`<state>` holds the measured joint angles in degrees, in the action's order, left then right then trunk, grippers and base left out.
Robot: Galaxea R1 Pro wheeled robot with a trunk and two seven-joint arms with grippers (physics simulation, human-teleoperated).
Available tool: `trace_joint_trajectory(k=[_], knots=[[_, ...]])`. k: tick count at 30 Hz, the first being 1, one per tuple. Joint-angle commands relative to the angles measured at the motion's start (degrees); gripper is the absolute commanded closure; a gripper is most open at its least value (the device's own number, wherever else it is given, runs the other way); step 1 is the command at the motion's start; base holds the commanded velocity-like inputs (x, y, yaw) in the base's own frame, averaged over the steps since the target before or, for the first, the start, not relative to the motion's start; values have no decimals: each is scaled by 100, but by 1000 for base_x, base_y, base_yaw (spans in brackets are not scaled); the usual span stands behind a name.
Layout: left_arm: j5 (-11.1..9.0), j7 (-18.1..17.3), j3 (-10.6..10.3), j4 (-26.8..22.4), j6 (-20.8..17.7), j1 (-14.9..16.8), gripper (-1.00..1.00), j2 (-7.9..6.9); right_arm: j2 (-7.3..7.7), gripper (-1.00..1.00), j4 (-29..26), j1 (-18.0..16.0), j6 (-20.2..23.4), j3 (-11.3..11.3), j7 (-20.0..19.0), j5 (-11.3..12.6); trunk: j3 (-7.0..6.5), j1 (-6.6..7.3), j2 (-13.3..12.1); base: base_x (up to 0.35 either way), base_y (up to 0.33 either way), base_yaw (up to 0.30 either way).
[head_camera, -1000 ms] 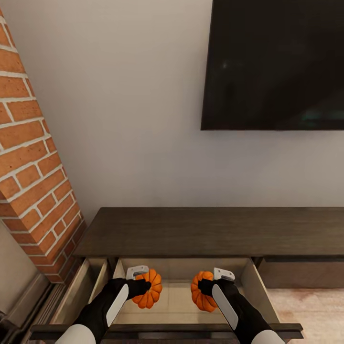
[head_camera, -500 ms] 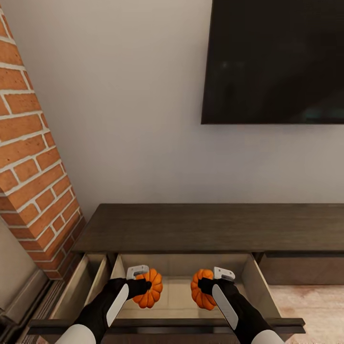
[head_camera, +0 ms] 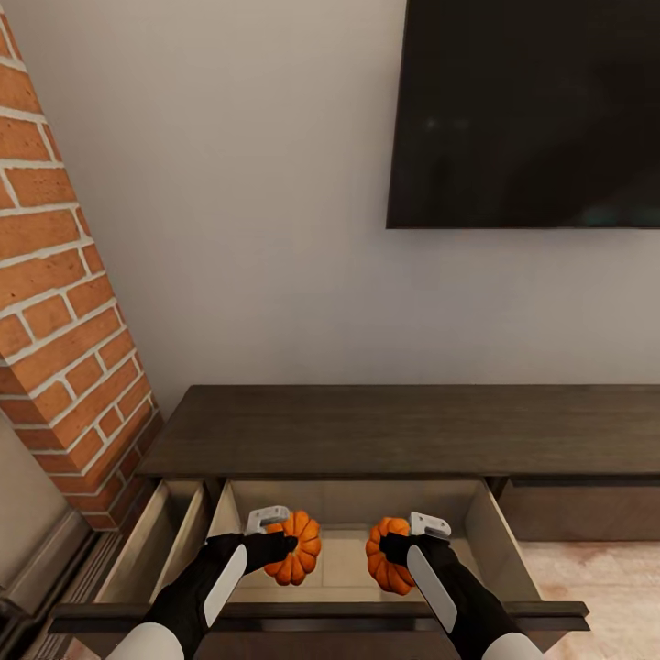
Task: Place each of the two pumpkins and all three candles from the living room inside a cabinet in the living room (use any cabinet), then make sure every cabinet is closed, and position the cauldron so it is next to a table in the living room.
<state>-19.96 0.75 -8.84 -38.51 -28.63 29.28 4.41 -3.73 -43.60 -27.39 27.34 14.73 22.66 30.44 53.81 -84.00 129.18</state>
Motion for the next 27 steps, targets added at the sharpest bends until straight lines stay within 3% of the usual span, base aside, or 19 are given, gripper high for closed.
trace_joint_trajectory(k=[1, 24, 27], knots=[[-21, 7, -6, -8, -27, 0, 100, -1, 4, 100, -9, -4, 8, 21, 63, 62, 5, 1, 2, 0, 0, 0], [-18, 21, -5, -8, -28, 3, 100, -10, 4, 100, -9, -4, 8, 21, 64, 61, 5, 1, 2, 64, 0, 0], [-27, 22, -4, -8, -28, 4, 100, -8, 4, 100, -9, -4, 8, 16, 63, 63, 59, -65, 123, 3, 0, 0]])
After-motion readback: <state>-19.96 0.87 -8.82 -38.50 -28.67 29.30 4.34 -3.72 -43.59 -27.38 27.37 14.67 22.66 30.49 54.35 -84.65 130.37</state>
